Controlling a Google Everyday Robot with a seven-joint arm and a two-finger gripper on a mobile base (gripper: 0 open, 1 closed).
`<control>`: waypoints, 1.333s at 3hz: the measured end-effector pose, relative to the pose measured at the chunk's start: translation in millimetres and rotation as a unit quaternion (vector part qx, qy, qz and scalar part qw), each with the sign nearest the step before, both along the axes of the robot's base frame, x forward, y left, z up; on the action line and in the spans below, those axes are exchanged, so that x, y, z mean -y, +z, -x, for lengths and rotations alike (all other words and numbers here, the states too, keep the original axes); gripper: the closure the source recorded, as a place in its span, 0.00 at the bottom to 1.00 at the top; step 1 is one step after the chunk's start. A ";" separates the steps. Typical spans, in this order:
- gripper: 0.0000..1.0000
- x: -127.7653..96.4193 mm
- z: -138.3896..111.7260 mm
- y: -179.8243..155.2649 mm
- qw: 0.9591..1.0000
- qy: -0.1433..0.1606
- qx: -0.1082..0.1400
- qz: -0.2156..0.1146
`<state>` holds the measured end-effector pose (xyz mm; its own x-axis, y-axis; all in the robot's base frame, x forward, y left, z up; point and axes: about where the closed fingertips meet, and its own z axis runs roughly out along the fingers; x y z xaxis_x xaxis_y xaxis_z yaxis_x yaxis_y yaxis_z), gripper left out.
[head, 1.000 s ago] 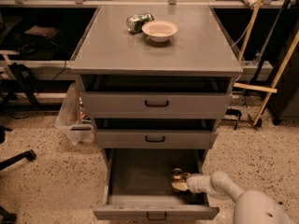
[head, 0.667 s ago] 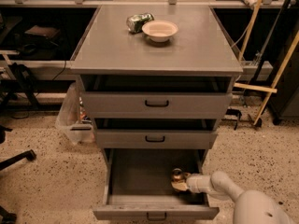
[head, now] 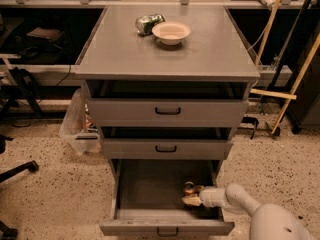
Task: Place orange can into bottom drawer
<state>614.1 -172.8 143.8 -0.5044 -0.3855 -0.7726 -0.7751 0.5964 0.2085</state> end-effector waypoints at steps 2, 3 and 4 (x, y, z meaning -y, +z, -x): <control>0.00 -0.1 0.0 0.0 1.000 0.000 0.000 0.000; 0.00 5.6 8.2 14.2 1.000 -0.004 0.000 0.014; 0.00 52.9 1.1 80.3 0.996 -0.052 0.045 0.056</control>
Offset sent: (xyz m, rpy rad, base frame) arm 0.0000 0.0000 0.0000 0.0000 0.0000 0.0000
